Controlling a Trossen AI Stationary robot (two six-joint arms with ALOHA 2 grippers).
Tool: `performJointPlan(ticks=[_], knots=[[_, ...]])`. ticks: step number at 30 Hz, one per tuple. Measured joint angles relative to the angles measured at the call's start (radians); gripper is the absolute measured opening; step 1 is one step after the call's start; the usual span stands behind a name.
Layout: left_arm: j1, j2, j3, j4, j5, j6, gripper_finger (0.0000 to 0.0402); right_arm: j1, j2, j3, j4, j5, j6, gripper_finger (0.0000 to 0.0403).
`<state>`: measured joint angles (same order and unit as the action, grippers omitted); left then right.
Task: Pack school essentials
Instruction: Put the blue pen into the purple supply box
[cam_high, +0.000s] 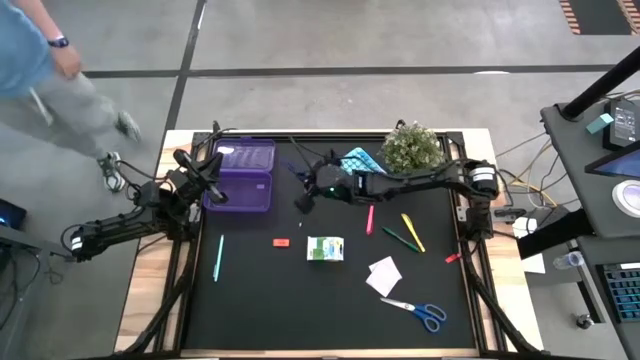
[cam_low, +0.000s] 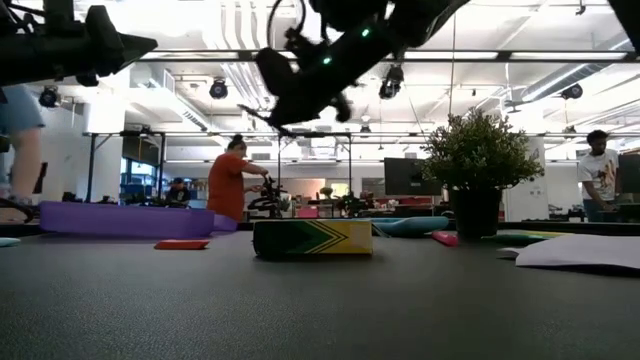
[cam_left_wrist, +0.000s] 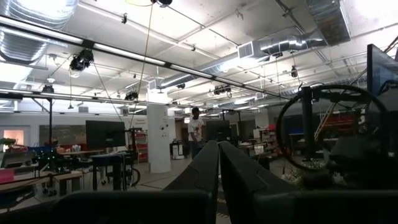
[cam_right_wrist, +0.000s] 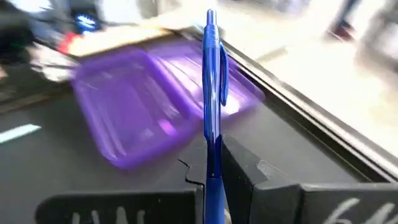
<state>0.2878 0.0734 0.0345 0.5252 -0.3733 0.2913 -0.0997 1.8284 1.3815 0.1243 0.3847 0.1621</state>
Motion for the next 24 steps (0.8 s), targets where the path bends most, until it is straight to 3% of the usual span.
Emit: performJointPlan(ticks=[6,11,16,24], knots=[[0.000,0.000,0.000,0.043,0.003,-0.056,0.0000,-0.056,0.110,0.019,0.199,-0.132,0.018,0.0018],[0.000,0.000,0.000,0.078,0.003,-0.103,0.0000,-0.095,0.242,0.129,0.256,-0.291,0.037,0.0018],[-0.001,0.000,0.000,0.080,0.003,-0.104,0.0000,-0.113,0.389,0.332,0.213,-0.395,0.017,0.0018],[-0.002,0.000,0.000,0.084,0.003,-0.105,0.0000,-0.112,0.597,0.713,-0.067,-0.420,-0.089,0.0018]])
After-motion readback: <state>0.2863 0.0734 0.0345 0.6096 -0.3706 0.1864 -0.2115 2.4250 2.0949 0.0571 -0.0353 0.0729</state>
